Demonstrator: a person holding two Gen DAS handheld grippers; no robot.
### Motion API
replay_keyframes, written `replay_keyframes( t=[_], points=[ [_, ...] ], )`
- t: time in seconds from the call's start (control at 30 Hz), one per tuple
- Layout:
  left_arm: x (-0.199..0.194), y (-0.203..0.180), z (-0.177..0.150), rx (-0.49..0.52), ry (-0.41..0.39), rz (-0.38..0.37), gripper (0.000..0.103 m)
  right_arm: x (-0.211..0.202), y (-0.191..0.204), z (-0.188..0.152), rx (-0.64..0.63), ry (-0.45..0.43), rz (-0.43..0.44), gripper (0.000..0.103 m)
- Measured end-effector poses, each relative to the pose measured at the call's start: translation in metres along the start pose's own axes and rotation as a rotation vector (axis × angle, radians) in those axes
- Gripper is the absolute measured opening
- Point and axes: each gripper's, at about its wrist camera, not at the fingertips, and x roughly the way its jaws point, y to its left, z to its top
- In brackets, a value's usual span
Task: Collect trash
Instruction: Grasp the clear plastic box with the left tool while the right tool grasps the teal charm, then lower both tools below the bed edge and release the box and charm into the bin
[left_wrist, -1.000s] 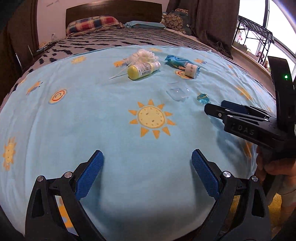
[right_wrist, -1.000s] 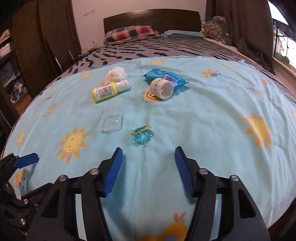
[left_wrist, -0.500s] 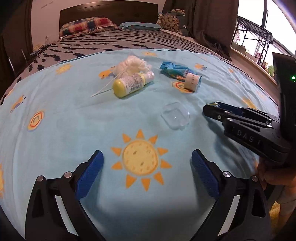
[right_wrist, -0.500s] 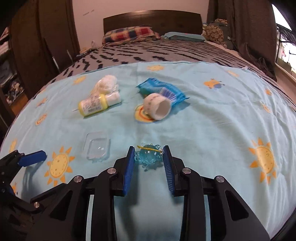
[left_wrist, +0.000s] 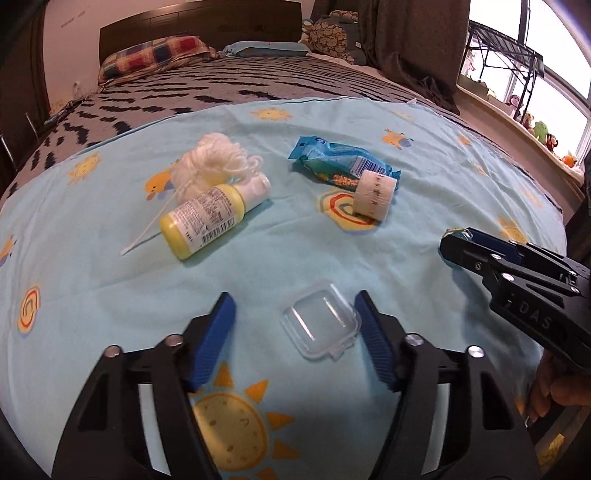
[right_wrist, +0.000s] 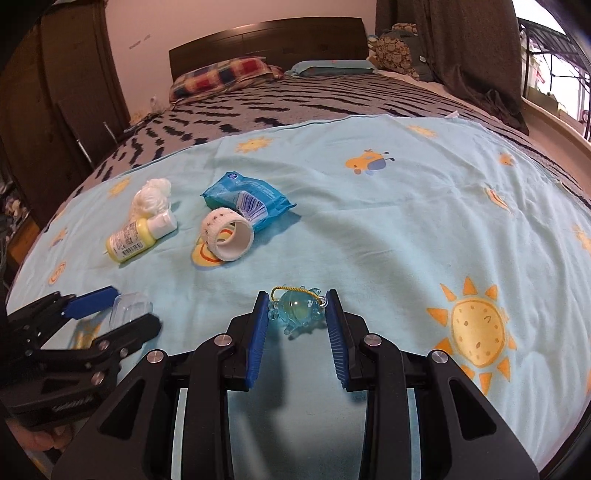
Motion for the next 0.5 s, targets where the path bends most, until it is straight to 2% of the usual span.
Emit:
replay_keyframes(
  t=[0.07, 0.1, 0.27, 0.5],
  points=[
    [-0.001, -0.001, 0.000, 0.005, -0.004, 0.003, 0.044, -0.001, 0.001, -0.001, -0.009, 0.000, -0.005, 0.032],
    [-0.003, -0.001, 0.000, 0.005, -0.007, 0.008, 0.040, -0.002, 0.002, -0.002, -0.013, 0.000, -0.007, 0.032],
    [-0.013, -0.002, -0.009, 0.016, -0.009, 0.010, 0.040, -0.017, 0.007, -0.008, -0.035, -0.005, -0.002, 0.032],
    [-0.045, -0.004, -0.043, 0.024, 0.004, -0.018, 0.040, -0.052, 0.019, -0.025, -0.073, -0.032, 0.016, 0.032]
  ],
)
